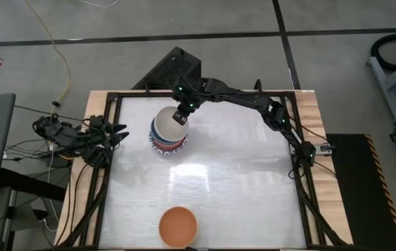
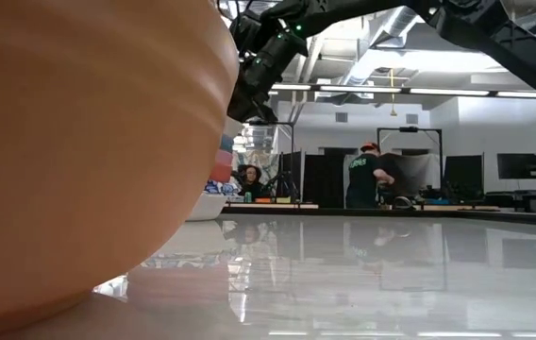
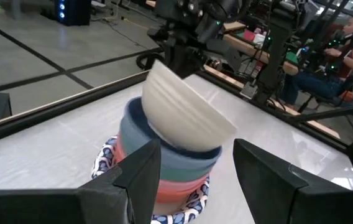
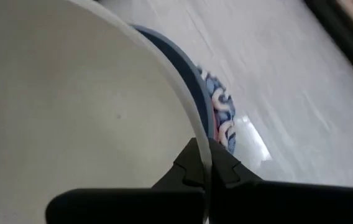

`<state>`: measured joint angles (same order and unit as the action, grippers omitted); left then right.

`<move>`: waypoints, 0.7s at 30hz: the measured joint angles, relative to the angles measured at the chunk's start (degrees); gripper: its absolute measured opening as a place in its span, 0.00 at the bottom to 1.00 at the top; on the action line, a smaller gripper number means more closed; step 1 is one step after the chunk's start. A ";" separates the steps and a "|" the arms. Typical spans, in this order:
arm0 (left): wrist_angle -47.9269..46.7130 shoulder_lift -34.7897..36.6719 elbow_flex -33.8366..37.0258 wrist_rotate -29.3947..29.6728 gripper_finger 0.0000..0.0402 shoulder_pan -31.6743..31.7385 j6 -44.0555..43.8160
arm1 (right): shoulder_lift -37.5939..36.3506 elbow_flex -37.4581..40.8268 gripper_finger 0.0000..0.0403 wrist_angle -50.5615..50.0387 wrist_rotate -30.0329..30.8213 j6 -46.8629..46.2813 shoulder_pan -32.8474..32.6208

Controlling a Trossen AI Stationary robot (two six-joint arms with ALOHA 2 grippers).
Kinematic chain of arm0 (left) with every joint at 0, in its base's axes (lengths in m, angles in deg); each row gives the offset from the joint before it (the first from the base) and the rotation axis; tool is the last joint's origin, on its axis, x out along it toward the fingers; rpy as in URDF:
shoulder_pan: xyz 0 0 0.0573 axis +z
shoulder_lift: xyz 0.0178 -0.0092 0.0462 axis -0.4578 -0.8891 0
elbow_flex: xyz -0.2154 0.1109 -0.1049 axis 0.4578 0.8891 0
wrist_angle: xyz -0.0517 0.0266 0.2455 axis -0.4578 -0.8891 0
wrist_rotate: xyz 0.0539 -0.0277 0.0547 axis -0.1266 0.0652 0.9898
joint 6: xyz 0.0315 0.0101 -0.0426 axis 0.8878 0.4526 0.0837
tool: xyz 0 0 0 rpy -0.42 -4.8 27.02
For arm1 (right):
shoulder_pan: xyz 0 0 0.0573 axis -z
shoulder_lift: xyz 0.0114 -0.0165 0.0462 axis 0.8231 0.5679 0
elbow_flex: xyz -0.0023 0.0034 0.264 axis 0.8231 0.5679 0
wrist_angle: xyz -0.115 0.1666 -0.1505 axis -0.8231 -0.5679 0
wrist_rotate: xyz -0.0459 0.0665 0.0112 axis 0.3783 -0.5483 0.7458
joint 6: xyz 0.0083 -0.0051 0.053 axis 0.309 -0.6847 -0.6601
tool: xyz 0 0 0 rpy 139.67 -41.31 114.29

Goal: Nest bowls inside each other
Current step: Stack the white bowl on top of the blue bowl

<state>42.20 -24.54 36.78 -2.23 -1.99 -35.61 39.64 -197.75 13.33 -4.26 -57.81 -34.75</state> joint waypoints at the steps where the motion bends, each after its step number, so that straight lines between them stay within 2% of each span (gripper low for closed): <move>1: 0.00 0.00 0.00 0.01 0.48 0.01 0.00 | 0.04 0.20 0.02 -0.16 0.01 0.03 0.03; 12: 0.00 0.00 0.00 0.07 0.48 0.02 0.23 | 0.01 0.51 0.03 0.58 0.11 0.16 -0.03; 21: 0.00 0.00 0.00 0.09 0.48 0.00 0.81 | 0.01 0.51 0.11 1.40 0.50 0.09 -0.05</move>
<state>42.20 -24.54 36.78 -2.15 -1.99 -34.80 39.66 -197.25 14.73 -3.76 -57.72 -34.80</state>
